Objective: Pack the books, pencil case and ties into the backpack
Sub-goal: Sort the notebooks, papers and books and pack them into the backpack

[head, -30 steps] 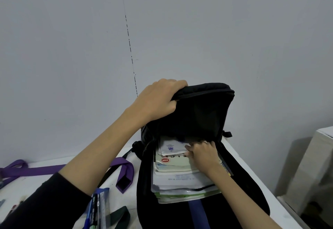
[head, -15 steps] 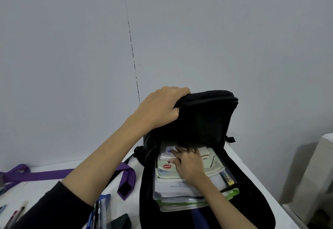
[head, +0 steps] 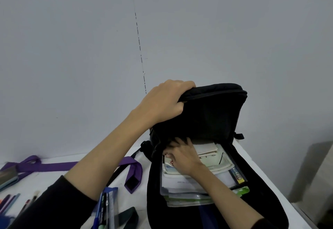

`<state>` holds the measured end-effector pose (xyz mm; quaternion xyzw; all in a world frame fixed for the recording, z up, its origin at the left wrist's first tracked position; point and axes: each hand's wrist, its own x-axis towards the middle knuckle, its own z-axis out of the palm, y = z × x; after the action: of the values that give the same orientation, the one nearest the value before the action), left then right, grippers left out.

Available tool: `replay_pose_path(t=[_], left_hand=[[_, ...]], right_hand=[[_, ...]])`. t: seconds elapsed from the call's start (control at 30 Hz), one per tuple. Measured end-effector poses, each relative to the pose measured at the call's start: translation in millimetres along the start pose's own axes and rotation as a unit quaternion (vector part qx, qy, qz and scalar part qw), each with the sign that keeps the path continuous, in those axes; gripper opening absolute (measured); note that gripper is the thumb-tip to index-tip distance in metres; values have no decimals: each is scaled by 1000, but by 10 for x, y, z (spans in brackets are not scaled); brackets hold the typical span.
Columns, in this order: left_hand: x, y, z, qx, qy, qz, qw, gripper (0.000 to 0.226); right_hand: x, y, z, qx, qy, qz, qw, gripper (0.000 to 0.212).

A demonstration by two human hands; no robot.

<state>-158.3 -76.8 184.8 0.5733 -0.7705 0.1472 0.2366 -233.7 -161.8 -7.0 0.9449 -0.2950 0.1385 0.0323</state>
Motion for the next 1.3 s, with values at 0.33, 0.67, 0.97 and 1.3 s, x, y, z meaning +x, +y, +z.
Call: replay_pose_path(t=[0.33,0.67,0.97,1.3], left_hand=[[-279,-225,33,-8,-22,-92,995,22],[-2126,-1164,579,-124,-208,-378,894,37],[-3727,-1362,364,-103,-306,-419,848,37],[-3439,-1532,-60,-6,-325,-270,906,26]], right_hand=[[-177,-271,-158,156,133,-7,979,30],[-445,-900,-287,248,338,-35,907,16],[-561,-2165,288,111,-50,-60,991,31],[-560,-2299,288,234,-280,126,922,38]])
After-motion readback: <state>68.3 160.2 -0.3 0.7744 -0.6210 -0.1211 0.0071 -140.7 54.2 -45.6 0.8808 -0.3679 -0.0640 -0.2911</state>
